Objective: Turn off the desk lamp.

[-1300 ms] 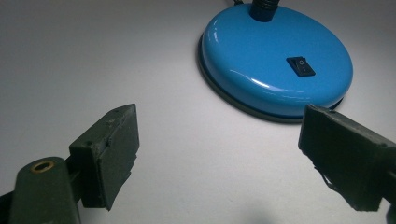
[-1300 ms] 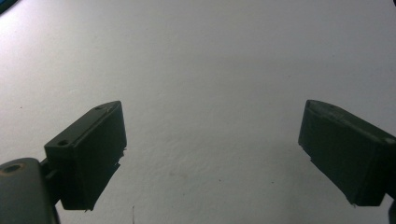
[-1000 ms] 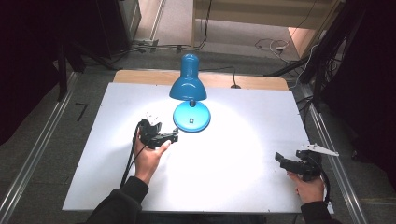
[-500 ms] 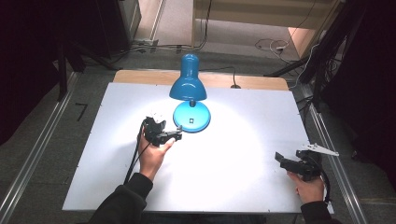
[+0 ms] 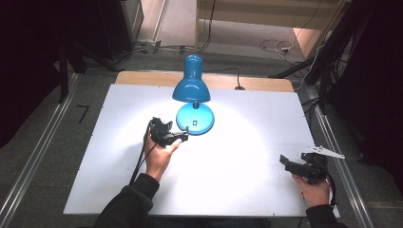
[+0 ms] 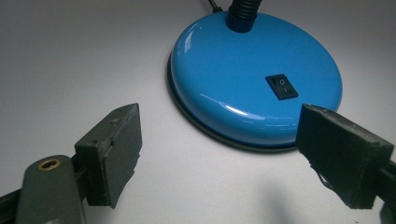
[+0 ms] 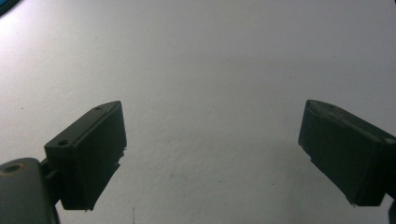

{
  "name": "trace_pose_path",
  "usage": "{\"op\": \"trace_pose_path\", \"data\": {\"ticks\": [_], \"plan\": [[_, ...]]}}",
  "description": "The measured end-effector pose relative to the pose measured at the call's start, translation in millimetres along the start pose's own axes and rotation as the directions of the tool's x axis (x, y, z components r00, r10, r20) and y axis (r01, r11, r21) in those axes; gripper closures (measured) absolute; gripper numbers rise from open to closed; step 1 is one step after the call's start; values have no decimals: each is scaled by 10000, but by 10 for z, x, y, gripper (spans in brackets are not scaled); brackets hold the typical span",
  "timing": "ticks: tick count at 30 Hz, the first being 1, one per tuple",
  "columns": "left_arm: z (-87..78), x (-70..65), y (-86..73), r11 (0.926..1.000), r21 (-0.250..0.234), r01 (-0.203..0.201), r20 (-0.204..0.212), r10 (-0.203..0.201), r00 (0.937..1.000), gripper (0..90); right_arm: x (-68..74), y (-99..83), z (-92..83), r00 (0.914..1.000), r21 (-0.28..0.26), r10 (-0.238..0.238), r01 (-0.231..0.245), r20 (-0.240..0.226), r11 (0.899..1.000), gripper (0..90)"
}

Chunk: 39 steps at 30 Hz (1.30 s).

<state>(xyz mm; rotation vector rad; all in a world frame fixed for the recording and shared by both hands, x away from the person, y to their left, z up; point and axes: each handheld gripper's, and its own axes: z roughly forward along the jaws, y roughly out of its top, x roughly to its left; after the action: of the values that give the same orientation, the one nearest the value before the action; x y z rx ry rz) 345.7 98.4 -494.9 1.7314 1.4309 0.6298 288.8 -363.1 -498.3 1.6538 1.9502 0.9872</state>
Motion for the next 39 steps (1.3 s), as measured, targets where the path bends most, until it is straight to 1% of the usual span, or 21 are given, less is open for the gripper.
{"op": "trace_pose_path", "data": {"ticks": [4,7,11,12,14,17,20,21,22,24,25,26,28,29,31,32,33,34,36,39], "plan": [[20,-10,11,10000,-21,-5,-14,5,10000,167,0,-1,1,10000,13,-8,8,-4,10000,64],[35,-27,28,9999,-15,-149,-40,149,9999,199,-2,-1,1,10000,15,2,-2,-7,10000,64],[52,-49,38,9998,-163,-141,-25,140,9999,232,-1,-1,3,10000,24,-3,3,-13,10000,64],[60,-59,47,9995,-246,-200,-41,199,9998,244,-2,-1,2,10000,22,-2,2,-13,10000,64],[62,-63,52,9994,-229,-264,-56,262,9996,259,-3,-1,2,10000,7,-11,11,-15,10000,64],[89,-87,58,9989,-385,-270,-61,268,9996,325,-3,-1,4,10000,16,4,-4,-8,10000,64],[106,-92,57,9987,-408,-300,-69,297,9995,383,-4,-1,4,10000,13,2,-2,-8,10000,64],[114,-93,57,9987,-421,-291,-27,290,9996,383,-5,-1,4,10000,13,1,-1,-8,10000,64],[133,-97,61,9987,-454,-249,144,256,9996,450,-6,-1,5,10000,11,-9,9,-12,10000,64],[144,-105,66,9983,-476,-334,273,347,9990,513,-6,-1,8,10000,18,-25,25,-11,10000,64],[144,-105,66,9983,-476,-334,273,347,9990,546,-5,-1,9,10000,22,-22,22,-15,10000,64],[150,-123,73,9977,-483,-470,357,488,9982,585,-6,-1,9,10000,20,-26,26,-12,10000,64],[154,-141,83,9973,-516,-519,558,548,9969,680,-6,0,9,10000,16,-21,21,-12,10000,64],[154,-141,83,9973,-516,-519,558,548,9969,723,-7,0,8,10000,15,-19,19,-13,10000,64],[157,-167,91,9964,-555,-648,648,684,9956,813,-8,-1,6,10000,14,-17,17,-17,10000,64],[162,-190,100,9952,-630,-743,724,788,9943,845,-9,-1,6,10000,4,-13,13,-20,10000,64],[162,-190,100,9952,-630,-743,724,788,9943,876,-9,-1,6,10000,4,-13,13,-20,10000,64],[168,-199,104,9952,-623,-758,756,804,9939,900,-12,-2,7,10000,1,-16,16,-27,10000,64],[190,-217,114,9952,-643,-741,793,791,9937,900,-15,-2,6,10000,-9,-21,21,-35,10000,64],[219,-239,120,9944,-628,-850,796,899,9928,900,-13,-1,5,10000,-12,-4,4,-36,10000,64]]}}
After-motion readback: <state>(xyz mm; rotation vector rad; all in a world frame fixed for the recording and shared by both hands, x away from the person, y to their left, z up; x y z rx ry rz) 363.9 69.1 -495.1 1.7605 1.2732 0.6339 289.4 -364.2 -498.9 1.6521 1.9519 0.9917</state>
